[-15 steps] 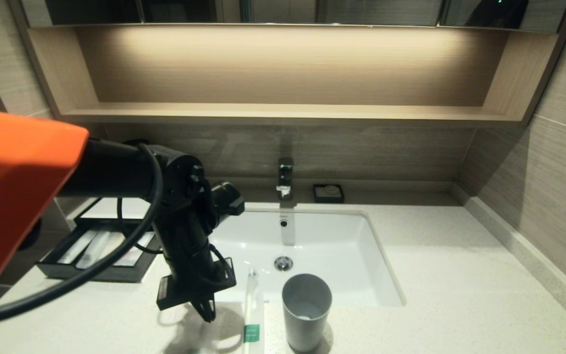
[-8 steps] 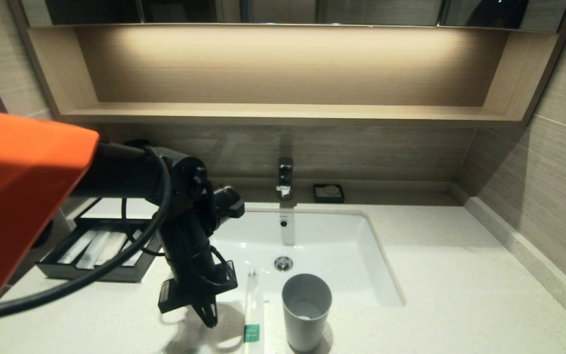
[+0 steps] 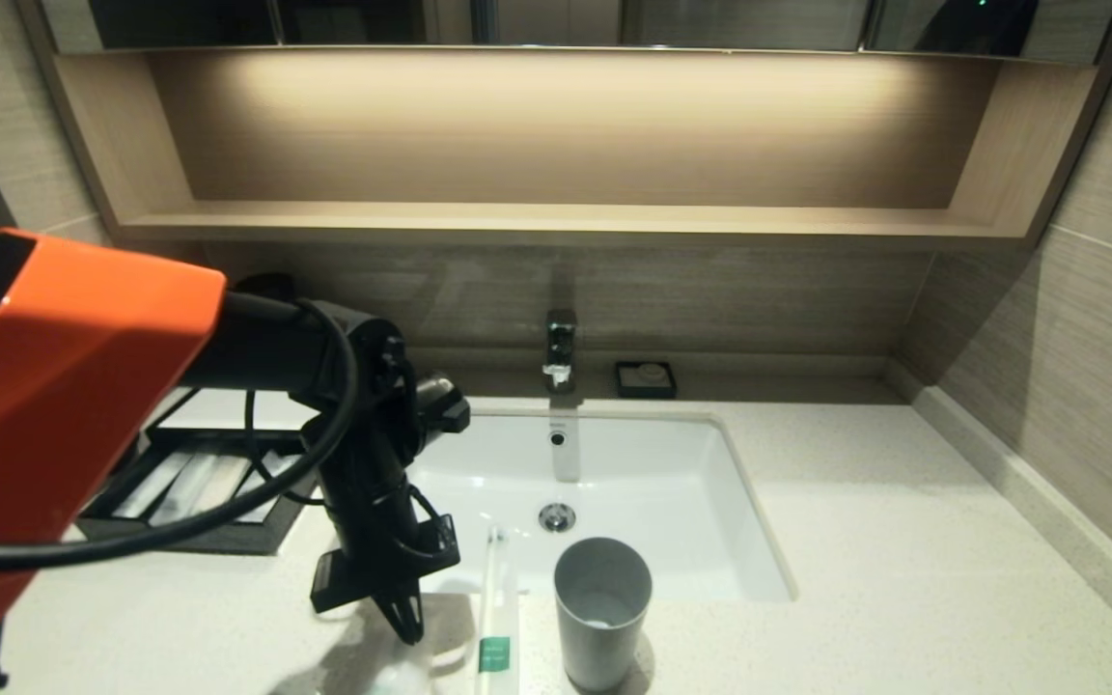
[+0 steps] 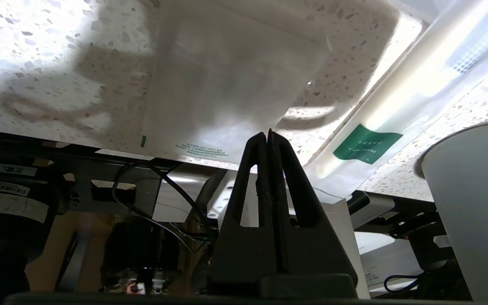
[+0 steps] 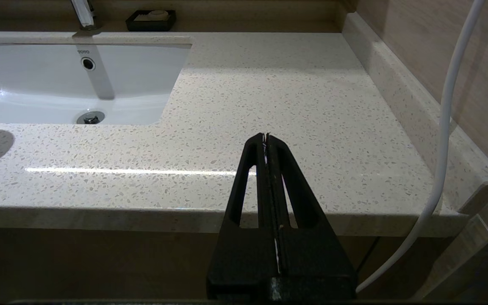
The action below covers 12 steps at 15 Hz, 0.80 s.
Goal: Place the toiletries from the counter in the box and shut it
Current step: Pick up the bathroom toiletry
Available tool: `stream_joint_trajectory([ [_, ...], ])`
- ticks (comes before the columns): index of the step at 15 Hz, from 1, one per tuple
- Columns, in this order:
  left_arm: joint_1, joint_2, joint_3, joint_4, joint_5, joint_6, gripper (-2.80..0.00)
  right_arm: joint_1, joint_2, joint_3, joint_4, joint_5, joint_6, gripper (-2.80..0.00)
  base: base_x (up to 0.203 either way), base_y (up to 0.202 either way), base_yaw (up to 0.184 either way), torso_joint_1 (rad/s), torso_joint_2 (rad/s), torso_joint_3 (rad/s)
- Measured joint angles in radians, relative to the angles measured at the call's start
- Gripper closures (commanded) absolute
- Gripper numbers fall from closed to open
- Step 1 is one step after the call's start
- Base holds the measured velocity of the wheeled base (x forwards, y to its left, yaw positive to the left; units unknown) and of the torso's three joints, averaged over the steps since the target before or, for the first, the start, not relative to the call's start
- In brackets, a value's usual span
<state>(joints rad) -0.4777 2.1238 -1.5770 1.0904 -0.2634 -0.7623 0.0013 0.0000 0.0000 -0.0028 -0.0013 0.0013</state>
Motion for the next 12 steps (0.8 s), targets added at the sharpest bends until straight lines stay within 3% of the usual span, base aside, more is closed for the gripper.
stream_joint_trajectory([
  [6,0.006,-0.002,0.007,0.019,0.002,0.012,0.0,0.0,0.0,0.0,0.0,0.0,0.0,0.0,0.0,0.0,0.0,0.0,0.0,0.0],
  [7,0.012,-0.002,0.008,0.019,0.002,0.023,-2.8,0.0,0.0,0.0,0.0,0.0,0.0,0.0,0.0,0.0,0.0,0.0,0.0,0.0],
  [12,0.029,-0.007,0.013,0.038,0.002,0.069,-2.8,0.0,0.0,0.0,0.0,0.0,0.001,0.0,0.0,0.0,0.0,0.0,0.0,0.0],
])
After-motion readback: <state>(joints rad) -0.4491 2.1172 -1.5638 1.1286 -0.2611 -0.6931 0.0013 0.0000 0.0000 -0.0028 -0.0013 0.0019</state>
